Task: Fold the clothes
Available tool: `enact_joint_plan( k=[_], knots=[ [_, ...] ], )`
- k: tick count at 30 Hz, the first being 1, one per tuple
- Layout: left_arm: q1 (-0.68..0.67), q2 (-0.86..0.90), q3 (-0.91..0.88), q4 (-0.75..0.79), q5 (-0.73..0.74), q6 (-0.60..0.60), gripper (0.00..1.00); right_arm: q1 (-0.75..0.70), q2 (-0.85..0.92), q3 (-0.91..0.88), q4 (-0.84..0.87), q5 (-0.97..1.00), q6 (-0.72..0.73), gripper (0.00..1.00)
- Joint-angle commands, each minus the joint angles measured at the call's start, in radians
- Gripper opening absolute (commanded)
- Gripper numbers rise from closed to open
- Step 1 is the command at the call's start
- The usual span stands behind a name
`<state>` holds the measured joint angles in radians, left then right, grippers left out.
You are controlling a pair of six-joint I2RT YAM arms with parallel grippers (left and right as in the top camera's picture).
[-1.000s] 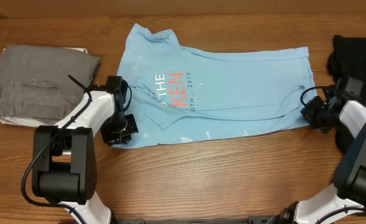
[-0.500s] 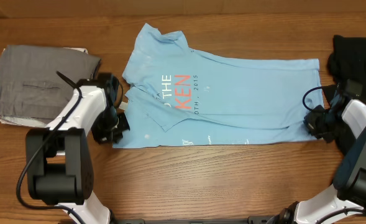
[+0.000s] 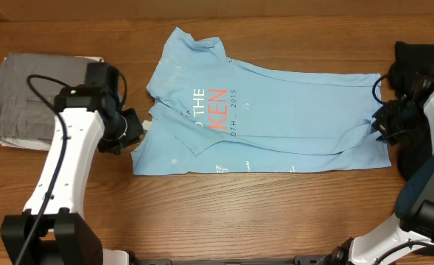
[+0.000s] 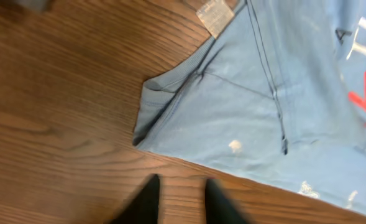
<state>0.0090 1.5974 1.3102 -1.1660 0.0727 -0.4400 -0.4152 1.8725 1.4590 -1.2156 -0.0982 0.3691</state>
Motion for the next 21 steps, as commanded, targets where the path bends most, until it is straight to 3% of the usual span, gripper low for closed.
enact_joint_plan(
  k=[1,3,4,6,21],
  knots=[
    [0.006,-0.015,0.009,-0.005,-0.005,-0.001,0.35,0.0,-0.008,-0.001,0.014,0.028,0.003,0.19],
    [0.006,-0.015,0.003,-0.005,-0.005,-0.001,0.43,-0.001,-0.008,-0.021,0.04,0.06,0.013,0.09],
    [0.006,-0.015,0.0,-0.004,-0.005,-0.001,0.63,-0.001,-0.008,-0.037,0.061,0.068,0.023,0.04],
    [0.004,-0.015,-0.001,-0.004,-0.005,-0.001,1.0,-0.001,-0.008,-0.067,0.1,0.078,0.029,0.04],
    [0.004,-0.015,-0.001,-0.004,-0.005,-0.001,1.0,-0.001,-0.008,-0.278,0.397,0.082,0.051,0.04]
  ],
)
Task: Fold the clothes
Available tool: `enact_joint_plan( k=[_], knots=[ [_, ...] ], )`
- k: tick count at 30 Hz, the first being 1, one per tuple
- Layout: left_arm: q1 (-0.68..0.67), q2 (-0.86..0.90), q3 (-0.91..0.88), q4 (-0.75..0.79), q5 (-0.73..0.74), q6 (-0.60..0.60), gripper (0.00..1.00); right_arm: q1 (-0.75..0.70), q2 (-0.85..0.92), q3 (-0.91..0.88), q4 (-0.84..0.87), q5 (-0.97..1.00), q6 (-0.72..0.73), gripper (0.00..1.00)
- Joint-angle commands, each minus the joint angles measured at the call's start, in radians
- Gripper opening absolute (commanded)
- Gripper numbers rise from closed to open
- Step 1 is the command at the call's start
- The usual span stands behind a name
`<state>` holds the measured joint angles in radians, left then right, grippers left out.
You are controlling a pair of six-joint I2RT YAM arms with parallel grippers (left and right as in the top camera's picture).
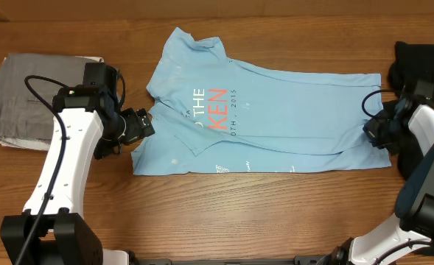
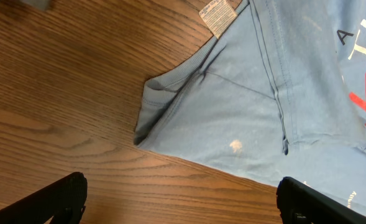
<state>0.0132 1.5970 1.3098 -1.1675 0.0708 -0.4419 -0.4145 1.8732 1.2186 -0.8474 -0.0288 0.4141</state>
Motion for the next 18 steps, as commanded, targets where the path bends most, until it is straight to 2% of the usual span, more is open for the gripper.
enact_joint_plan(
  k=[1,9,18],
  knots=[
    [0.0,-0.014,0.0,-0.002,-0.003,0.001,1.0,-0.002,-0.008,-0.045,0.038,0.013,0.007,0.04],
    [0.0,-0.014,0.0,-0.002,-0.003,0.001,1.0,0.0,-0.008,-0.079,0.066,0.004,0.011,0.04],
    [0.0,-0.014,0.0,-0.002,-0.003,0.001,1.0,0.0,-0.008,-0.084,0.147,-0.223,0.014,0.04]
  ],
)
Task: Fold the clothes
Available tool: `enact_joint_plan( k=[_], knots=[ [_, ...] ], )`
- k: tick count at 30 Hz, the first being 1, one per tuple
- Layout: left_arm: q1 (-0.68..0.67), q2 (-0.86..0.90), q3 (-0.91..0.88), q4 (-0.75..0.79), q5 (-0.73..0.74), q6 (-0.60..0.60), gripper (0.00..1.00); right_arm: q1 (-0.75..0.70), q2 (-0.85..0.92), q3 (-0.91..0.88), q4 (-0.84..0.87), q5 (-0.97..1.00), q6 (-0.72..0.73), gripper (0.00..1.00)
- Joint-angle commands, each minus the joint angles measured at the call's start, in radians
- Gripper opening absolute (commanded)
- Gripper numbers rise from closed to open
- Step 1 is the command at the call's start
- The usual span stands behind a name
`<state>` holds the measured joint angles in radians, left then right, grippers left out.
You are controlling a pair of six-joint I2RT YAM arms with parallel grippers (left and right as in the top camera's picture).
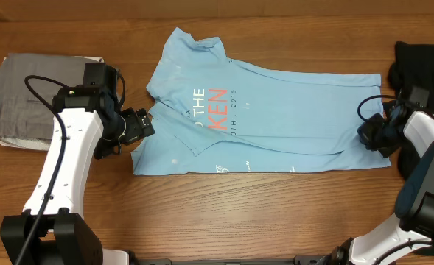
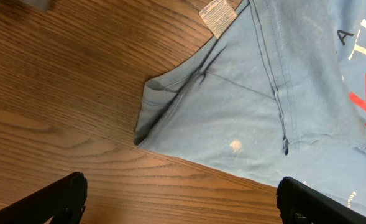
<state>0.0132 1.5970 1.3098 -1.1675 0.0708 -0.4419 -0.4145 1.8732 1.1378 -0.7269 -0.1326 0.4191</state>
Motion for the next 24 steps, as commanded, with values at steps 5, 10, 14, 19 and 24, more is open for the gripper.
enact_joint_plan(
  k=[5,10,14,19,24],
  knots=[
    [0.0,-0.014,0.0,-0.002,-0.003,0.001,1.0,0.0,-0.008,-0.003,0.112,-0.25,0.009,0.05],
    [0.0,-0.014,0.0,-0.002,-0.003,0.001,1.0,0.007,-0.008,-0.004,0.171,-0.28,0.009,0.16],
    [0.0,-0.014,0.0,-0.002,-0.003,0.001,1.0,0.008,-0.008,-0.004,0.204,-0.281,0.006,0.31],
    [0.0,-0.014,0.0,-0.002,-0.003,0.001,1.0,-0.002,-0.009,0.047,0.211,-0.403,-0.093,0.38],
    [0.0,-0.014,0.0,-0.002,-0.003,0.001,1.0,-0.013,-0.011,0.262,-0.041,-0.412,-0.114,0.43]
  ],
)
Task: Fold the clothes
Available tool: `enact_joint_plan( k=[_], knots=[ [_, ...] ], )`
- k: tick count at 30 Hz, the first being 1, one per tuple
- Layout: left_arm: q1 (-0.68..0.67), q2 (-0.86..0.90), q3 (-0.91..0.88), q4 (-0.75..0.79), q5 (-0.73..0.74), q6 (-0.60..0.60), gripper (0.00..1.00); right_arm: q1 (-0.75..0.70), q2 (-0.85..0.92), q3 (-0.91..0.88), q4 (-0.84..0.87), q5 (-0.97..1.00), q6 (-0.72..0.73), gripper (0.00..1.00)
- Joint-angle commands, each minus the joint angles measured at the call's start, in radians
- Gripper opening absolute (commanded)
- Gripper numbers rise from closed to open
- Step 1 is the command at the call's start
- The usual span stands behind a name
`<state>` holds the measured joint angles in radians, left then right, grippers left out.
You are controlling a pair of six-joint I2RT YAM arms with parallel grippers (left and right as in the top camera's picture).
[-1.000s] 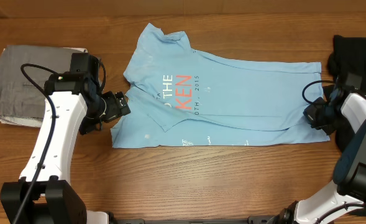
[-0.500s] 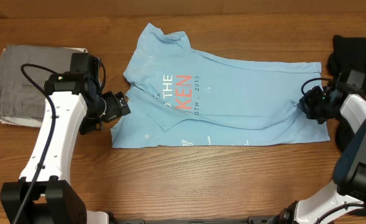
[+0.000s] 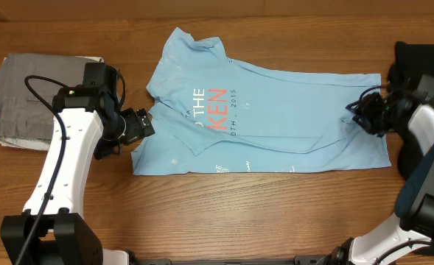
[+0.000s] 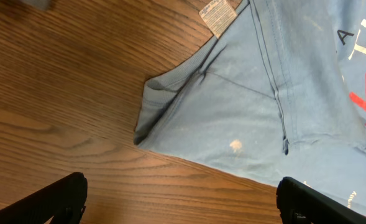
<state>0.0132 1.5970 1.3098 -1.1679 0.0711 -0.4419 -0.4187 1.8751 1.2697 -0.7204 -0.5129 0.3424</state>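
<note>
A light blue T-shirt (image 3: 275, 118) with red and white print lies sideways on the wooden table, its long edges folded in. My left gripper (image 3: 143, 125) hovers by the shirt's left end, beside the folded sleeve corner (image 4: 150, 102). In the left wrist view this gripper (image 4: 181, 202) is wide open, with bare wood between its black fingertips (image 4: 58, 198). A white neck label (image 4: 217, 15) pokes out near the collar. My right gripper (image 3: 358, 116) is over the shirt's right hem. Its jaws are too small to read.
A folded grey garment (image 3: 32, 99) lies at the table's left side, behind my left arm. A black garment (image 3: 423, 55) is heaped at the far right, by my right arm. Bare wood runs along the front of the table (image 3: 239, 213).
My right gripper has moved up and to the left, from the shirt's lower right corner onto its right hem. The left gripper and the shirt look unchanged.
At first my left gripper was nearly shut just left of the shirt, and the right one hung off the shirt's right edge. Then the left stood wide open nearer the sleeve and has stayed there. The right went to the lower right corner, and now sits over the hem.
</note>
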Motion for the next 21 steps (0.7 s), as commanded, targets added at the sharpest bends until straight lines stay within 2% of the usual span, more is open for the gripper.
enact_joint_plan(
  k=[1,3,6,9,12,14,21],
  knots=[
    [0.0,-0.014,0.0,-0.002,-0.003,0.001,1.0,-0.009,-0.013,0.173,-0.109,0.014,-0.021,0.43],
    [0.0,-0.014,0.0,-0.002,-0.003,0.001,1.0,-0.009,-0.013,0.238,-0.211,0.137,0.031,0.43],
    [0.0,-0.014,0.0,-0.002,-0.003,0.001,1.0,-0.008,-0.012,0.238,-0.215,0.218,0.056,0.43],
    [0.0,-0.014,0.0,-0.002,-0.003,0.001,1.0,-0.005,-0.01,0.214,-0.182,0.224,0.07,0.43],
    [0.0,-0.014,0.0,-0.002,-0.003,0.001,1.0,0.007,-0.004,0.209,-0.155,0.234,-0.011,0.43],
    [0.0,-0.014,0.0,-0.002,-0.003,0.001,1.0,0.01,-0.001,0.208,-0.157,0.254,-0.012,0.43],
    [0.0,-0.014,0.0,-0.002,-0.003,0.001,1.0,0.029,0.047,0.208,-0.202,0.254,0.115,0.43]
  ],
)
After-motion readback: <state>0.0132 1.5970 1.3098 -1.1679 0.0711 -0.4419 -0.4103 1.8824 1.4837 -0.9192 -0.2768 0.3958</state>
